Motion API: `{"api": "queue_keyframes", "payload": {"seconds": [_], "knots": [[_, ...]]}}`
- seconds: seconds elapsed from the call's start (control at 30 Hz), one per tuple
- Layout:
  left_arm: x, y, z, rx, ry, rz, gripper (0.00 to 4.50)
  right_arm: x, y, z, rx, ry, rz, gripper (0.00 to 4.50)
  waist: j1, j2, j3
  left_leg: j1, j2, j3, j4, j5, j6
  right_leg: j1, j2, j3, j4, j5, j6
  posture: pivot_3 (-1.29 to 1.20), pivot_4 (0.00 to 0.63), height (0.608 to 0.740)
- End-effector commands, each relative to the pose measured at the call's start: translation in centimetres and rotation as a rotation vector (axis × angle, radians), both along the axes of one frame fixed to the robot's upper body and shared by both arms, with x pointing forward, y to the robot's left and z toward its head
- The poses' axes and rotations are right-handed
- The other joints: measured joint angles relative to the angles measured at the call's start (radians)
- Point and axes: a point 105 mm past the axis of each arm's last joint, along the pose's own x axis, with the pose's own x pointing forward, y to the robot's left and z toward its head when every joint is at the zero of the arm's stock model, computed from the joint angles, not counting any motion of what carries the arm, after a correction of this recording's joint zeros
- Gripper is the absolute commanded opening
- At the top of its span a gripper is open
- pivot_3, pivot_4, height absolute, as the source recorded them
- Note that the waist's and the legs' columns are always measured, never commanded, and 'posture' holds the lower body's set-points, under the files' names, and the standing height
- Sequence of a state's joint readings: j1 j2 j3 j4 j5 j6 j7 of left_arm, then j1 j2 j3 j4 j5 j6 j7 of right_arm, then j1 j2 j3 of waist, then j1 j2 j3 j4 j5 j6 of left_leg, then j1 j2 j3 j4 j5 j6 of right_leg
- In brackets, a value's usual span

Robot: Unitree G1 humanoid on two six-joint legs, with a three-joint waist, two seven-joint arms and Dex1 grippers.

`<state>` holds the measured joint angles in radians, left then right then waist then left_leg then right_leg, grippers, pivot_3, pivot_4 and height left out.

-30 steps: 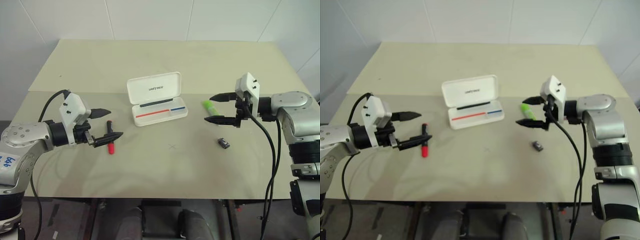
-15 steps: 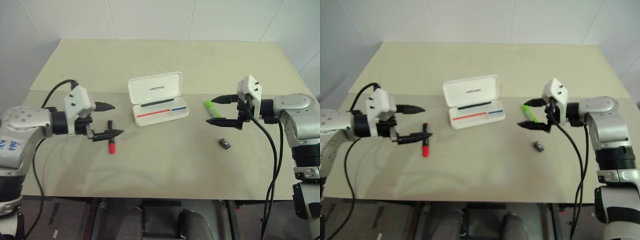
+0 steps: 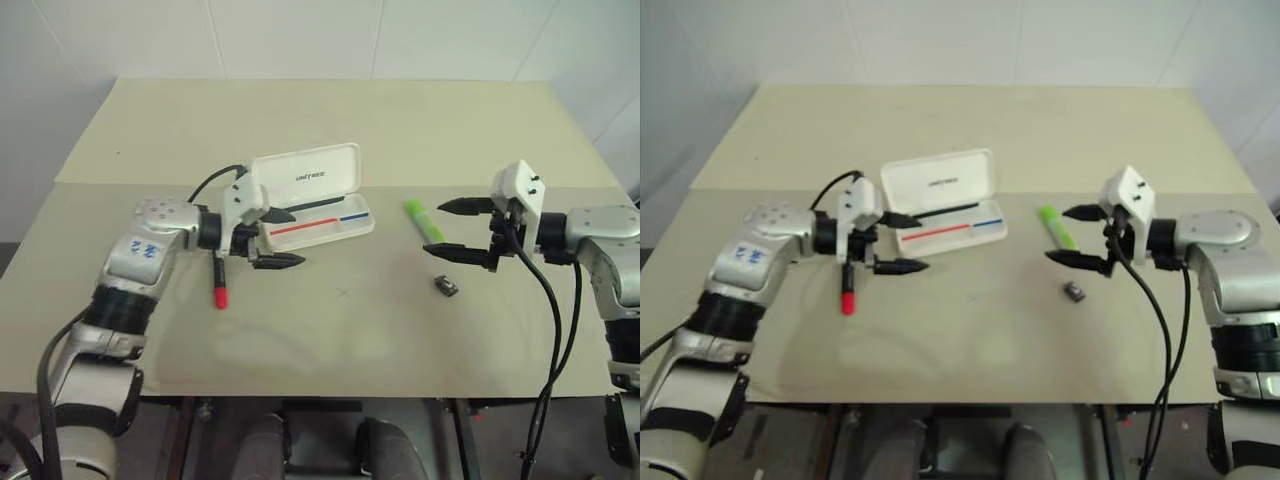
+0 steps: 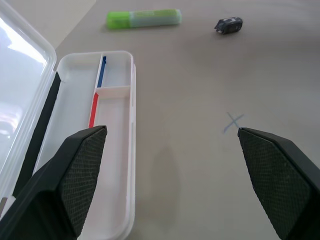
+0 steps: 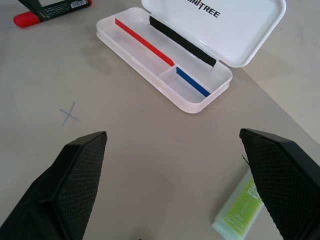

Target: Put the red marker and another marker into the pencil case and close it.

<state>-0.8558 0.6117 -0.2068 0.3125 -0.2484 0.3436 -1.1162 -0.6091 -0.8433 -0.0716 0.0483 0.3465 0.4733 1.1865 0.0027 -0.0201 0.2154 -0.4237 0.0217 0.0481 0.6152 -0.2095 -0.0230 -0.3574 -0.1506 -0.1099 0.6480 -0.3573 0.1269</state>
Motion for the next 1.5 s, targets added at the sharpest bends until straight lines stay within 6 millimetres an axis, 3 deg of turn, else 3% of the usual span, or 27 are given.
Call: {"api": "queue_keyframes", "payload": {"seconds": [0.03, 0.1, 0.2, 0.27, 0.57, 0.9, 1.43, 1.5], "knots": [[0.6, -0.6, 0.6, 0.025, -0.046, -0.023, 4.49, -0.6, -0.1, 1.5, 0.016, -0.057, -0.009, 4.5, 0.0, 0.0, 0.0, 0.0, 0.0, 0.0, 0.0, 0.0, 0.001, 0.0, 0.0, 0.0, 0.0, 0.0, 0.0, 0.0, 0.15, 0.74], [1.2, -1.1, 0.0, 0.041, -0.047, -0.009, 4.49, -0.7, -0.2, 1.3, 0.024, -0.058, -0.023, 4.5, 0.0, 0.0, 0.0, 0.0, 0.0, 0.0, 0.001, 0.0, 0.001, 0.0, 0.0, 0.001, -0.001, 0.0, 0.0, 0.0, 0.15, 0.74], [1.8, -1.8, -0.3, 0.036, -0.059, -0.003, 3.88, -0.8, -0.2, 1.1, 0.031, -0.059, -0.034, 4.5, 0.0, 0.0, 0.0, 0.0, 0.0, 0.001, 0.001, 0.0, 0.001, 0.0, 0.0, 0.001, 0.0, 0.0, 0.0, 0.0, 0.15, 0.74], [2.0, -2.1, -0.6, 0.045, -0.065, -0.007, 3.24, -0.9, -0.3, 1.0, 0.032, -0.058, -0.039, 4.5, -0.002, 0.0, 0.0, 0.0, 0.0, 0.001, 0.001, -0.001, 0.001, 0.0, 0.0, 0.001, 0.0, 0.0, 0.0, 0.0, 0.15, 0.74], [3.0, -2.2, -1.1, 0.062, -0.116, 0.038, 3.24, -1.0, -0.5, 1.1, 0.029, -0.061, -0.058, 4.5, 0.0, 0.0, 0.0, 0.0, 0.0, 0.0, 0.001, -0.001, 0.001, 0.0, 0.0, 0.0, 0.0, 0.0, 0.0, 0.0, 0.15, 0.74], [2.8, -2.0, -2.1, 0.047, -0.003, 0.087, 3.24, -0.9, -0.6, 0.8, 0.025, -0.063, -0.068, 4.5, -0.001, 0.0, 0.0, 0.0, 0.0, 0.0, 0.001, -0.001, 0.001, 0.0, 0.0, 0.0, 0.0, 0.0, 0.0, 0.0, 0.15, 0.74], [2.3, -0.1, -4.1, 0.177, 0.023, 0.122, 3.24, -1.3, -0.5, 0.6, 0.034, -0.057, -0.073, 4.5, 0.0, -0.001, 0.0, 0.0, 0.0, 0.0, 0.001, -0.001, 0.001, 0.0, 0.0, 0.0, 0.0, 0.0, 0.0, 0.0, 0.15, 0.74], [2.4, -0.1, -3.7, 0.16, 0.017, 0.128, 2.69, -1.2, -0.5, 0.6, 0.033, -0.057, -0.075, 4.5, 0.0, -0.001, 0.0, 0.0, 0.0, 0.0, 0.001, -0.001, 0.001, 0.0, 0.0, 0.0, 0.0, 0.0, 0.0, 0.0, 0.15, 0.74]]}}
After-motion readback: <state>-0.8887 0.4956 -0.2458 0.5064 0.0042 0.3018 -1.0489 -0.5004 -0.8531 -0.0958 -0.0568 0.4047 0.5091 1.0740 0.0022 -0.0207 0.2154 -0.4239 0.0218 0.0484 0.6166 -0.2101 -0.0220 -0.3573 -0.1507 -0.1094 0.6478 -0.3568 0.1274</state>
